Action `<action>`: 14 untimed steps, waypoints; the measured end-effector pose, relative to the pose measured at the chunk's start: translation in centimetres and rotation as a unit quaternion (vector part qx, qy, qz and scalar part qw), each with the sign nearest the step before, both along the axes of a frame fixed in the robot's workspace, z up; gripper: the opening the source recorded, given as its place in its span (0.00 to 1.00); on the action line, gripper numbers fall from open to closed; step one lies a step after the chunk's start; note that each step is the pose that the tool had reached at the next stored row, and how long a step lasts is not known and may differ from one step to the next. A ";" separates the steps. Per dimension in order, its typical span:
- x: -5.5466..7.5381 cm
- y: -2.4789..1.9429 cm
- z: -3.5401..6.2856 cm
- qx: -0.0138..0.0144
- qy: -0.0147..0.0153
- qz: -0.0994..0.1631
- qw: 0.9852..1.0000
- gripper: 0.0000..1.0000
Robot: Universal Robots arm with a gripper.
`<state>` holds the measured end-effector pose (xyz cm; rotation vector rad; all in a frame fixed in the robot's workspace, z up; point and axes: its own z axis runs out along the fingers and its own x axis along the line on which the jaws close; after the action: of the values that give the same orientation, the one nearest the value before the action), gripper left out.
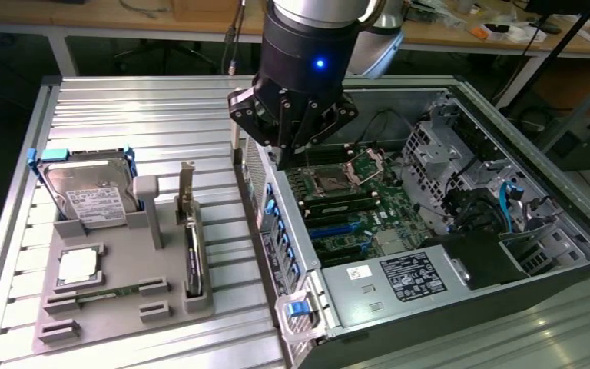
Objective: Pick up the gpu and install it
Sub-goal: 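Reach for the gpu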
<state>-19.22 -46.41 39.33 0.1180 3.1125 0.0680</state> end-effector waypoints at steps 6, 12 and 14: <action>-0.4 -0.09 0.00 0.000 0.000 0.000 1.000 0.11; -0.9 -0.16 0.00 0.000 0.000 0.000 1.000 0.11; -1.0 -0.19 0.00 0.000 0.000 0.000 1.000 0.11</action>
<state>-20.24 -46.60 39.33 0.1181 3.1125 0.0679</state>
